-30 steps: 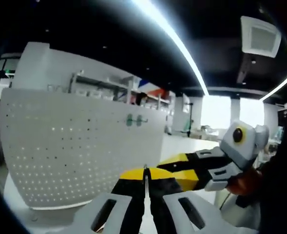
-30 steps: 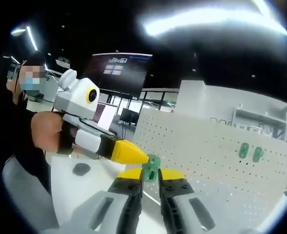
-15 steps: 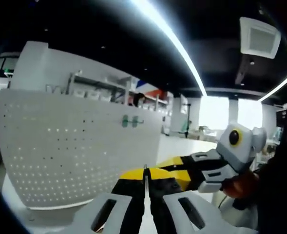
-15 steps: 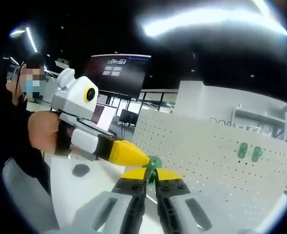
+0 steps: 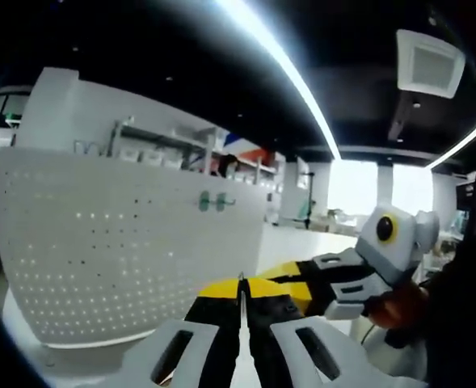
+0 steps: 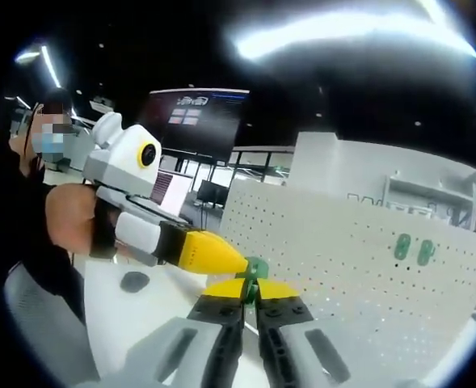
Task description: Insert the hook assembly into the mounting plate slot until the hook locks in place.
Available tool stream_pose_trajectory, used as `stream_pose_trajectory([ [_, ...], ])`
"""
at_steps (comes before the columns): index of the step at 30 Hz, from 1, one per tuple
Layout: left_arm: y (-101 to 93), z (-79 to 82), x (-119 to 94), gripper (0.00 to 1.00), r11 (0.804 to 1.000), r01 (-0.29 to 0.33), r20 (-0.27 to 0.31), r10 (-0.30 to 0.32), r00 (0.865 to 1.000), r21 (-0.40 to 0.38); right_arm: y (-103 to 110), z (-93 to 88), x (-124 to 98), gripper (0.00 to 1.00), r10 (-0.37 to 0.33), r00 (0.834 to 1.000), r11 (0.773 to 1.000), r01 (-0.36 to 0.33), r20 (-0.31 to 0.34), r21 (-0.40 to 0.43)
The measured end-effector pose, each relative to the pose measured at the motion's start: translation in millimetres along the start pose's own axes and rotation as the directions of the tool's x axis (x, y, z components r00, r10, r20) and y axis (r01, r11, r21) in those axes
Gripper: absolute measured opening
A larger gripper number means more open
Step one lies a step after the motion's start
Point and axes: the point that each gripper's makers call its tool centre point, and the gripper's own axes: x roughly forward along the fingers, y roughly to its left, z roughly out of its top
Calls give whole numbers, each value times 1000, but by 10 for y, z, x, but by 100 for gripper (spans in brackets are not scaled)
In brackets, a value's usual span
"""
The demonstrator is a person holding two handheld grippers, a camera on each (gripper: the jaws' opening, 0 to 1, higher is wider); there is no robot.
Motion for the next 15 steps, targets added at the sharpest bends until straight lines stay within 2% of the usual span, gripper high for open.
stream_pose_trajectory([
  [15,-1,-24,15,2,1000,1,-7,-1,1000,7,-18,-25,6,1,5,1000,1000,-5,-6,24],
])
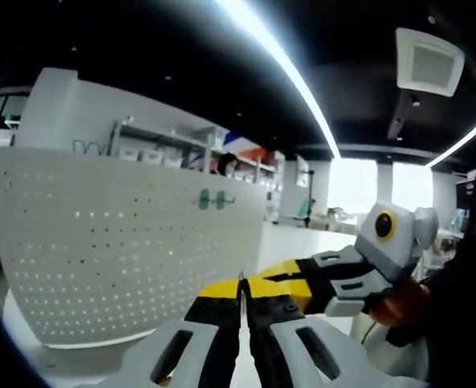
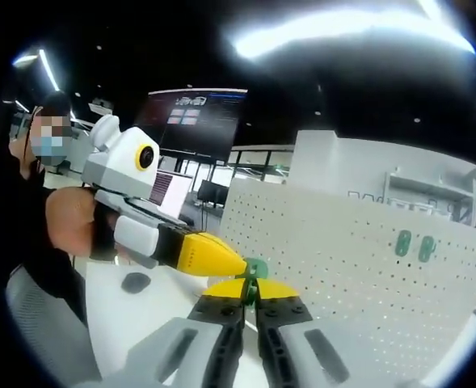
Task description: Insert the hook assembly into the mounting plate slot until the hook locks in place.
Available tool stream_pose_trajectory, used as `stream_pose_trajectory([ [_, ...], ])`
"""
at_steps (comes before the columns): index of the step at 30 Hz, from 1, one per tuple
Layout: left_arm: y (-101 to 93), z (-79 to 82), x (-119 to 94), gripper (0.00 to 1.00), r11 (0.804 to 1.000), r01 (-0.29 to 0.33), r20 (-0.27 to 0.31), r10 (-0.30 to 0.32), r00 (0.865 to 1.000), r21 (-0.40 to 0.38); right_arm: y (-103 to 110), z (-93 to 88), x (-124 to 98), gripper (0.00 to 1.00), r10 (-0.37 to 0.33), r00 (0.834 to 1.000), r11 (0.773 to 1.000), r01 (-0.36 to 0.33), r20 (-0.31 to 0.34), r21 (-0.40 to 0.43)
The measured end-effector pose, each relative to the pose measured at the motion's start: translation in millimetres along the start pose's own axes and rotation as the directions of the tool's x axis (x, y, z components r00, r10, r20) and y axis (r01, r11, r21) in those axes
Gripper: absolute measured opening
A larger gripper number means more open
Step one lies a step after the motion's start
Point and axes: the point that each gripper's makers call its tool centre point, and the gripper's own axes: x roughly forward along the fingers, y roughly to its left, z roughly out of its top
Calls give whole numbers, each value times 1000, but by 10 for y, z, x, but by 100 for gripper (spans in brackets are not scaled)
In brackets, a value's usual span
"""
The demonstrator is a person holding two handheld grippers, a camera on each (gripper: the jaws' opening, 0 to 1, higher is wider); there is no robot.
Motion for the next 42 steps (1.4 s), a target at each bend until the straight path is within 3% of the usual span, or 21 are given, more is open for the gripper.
stream_pose_trajectory([
  [5,-1,-4,11,2,1000,5,-5,-4,1000,14,-14,-3,-7,1,-2,1000,1000,2,-2,6],
  [9,13,3,8,10,1000,-2,-4,2,1000,15,-45,3,-16,1,-7,1000,1000,7,1,12],
  [28,22,29,-120,25,997,-9,-5,9,1000,73,-211,71,-83,1,-44,999,999,44,11,18],
  [42,61,-29,-216,40,987,-52,-21,55,998,151,-449,92,-183,1,-102,995,995,102,15,23],
])
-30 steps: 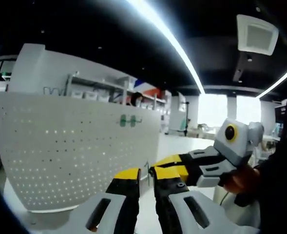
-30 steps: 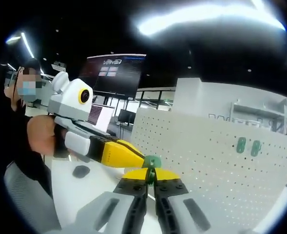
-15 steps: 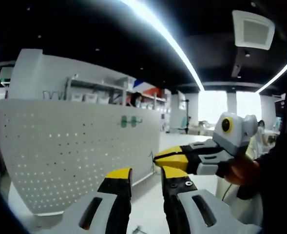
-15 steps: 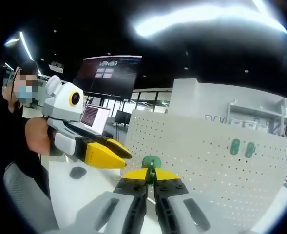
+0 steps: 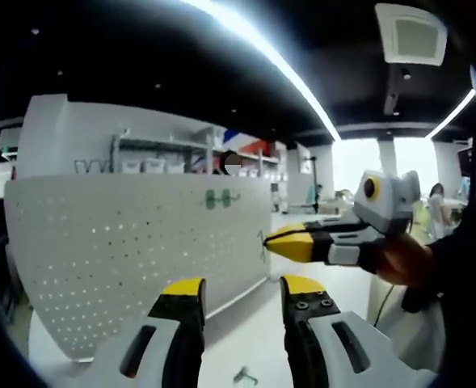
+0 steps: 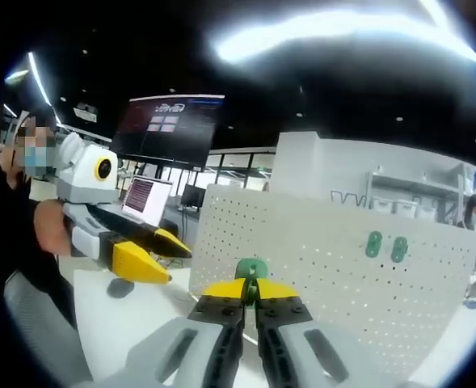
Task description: Insert the hook assembly into the mounting plate slot until the hook locks in place.
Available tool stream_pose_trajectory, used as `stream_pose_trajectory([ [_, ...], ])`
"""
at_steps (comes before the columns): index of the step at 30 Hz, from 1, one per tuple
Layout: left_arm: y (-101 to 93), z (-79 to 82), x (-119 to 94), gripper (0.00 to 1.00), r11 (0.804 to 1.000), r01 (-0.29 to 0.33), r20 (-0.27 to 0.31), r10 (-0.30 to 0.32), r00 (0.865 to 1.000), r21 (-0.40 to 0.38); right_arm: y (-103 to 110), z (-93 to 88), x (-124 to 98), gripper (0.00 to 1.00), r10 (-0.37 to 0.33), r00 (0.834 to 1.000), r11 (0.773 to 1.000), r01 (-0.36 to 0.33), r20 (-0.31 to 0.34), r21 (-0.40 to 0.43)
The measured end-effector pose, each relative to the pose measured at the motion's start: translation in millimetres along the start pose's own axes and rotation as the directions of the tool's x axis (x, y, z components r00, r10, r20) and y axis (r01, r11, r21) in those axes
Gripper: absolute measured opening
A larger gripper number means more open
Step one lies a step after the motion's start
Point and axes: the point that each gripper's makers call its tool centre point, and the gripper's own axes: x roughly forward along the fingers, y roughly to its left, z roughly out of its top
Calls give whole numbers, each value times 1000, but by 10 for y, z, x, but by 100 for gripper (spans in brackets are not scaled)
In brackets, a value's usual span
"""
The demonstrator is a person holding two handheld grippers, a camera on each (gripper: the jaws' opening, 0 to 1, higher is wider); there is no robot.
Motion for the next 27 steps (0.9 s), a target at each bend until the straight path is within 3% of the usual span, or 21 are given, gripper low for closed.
stream_pose_trajectory([
  [14,87,-85,-113,49,998,-51,-3,51,999,30,-499,55,-67,1,-108,994,994,108,13,-6],
  [27,116,-116,-186,51,996,-79,7,79,997,38,-1022,142,-155,1,-221,974,975,221,40,-6],
])
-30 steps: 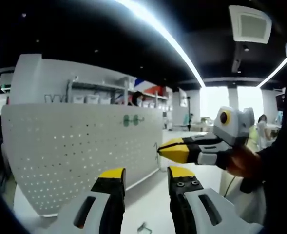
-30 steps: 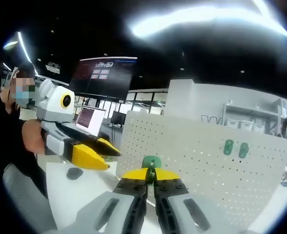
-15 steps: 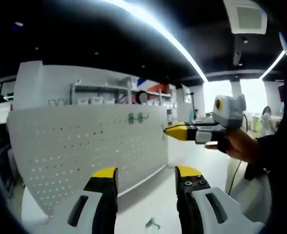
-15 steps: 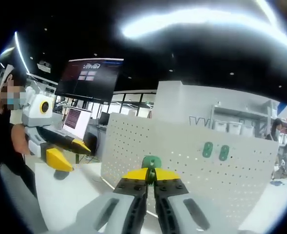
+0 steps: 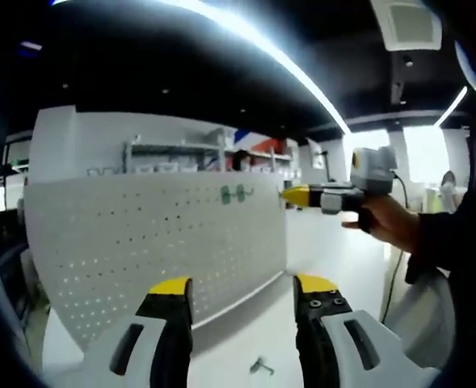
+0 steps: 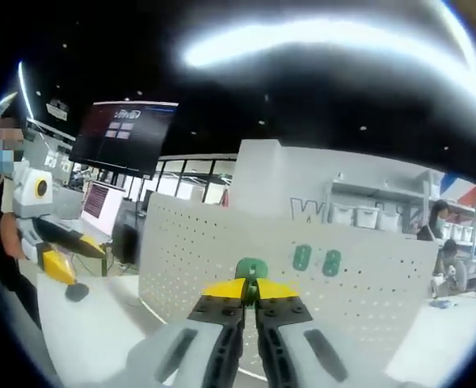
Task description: Insert the hook assembly into the mounting plate slot until the hook locks in place.
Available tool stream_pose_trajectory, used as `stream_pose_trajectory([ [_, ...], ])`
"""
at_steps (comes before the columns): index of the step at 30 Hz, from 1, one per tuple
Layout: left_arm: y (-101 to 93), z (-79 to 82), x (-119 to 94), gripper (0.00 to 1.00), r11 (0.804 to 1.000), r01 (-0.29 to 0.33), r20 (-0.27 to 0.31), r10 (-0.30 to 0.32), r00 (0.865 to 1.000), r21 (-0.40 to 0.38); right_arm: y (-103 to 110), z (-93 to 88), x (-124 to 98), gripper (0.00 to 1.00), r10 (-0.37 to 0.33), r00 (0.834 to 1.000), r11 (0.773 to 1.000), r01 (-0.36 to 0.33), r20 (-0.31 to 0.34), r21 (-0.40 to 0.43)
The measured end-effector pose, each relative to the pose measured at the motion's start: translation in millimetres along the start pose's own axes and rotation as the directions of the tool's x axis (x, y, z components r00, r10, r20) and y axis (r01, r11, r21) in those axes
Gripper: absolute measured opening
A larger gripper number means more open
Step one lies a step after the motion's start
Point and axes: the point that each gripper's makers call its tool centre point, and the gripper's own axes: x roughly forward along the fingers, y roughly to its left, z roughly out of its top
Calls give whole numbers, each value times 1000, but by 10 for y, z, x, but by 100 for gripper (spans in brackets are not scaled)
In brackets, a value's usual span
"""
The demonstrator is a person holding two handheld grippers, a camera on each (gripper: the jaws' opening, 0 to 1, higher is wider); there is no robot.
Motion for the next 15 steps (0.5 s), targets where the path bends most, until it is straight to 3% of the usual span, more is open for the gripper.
stream_pose_trajectory([
  [15,-21,-94,-34,51,1000,4,-13,-4,1000,-4,-558,85,-5,1,-138,990,990,138,15,-13],
])
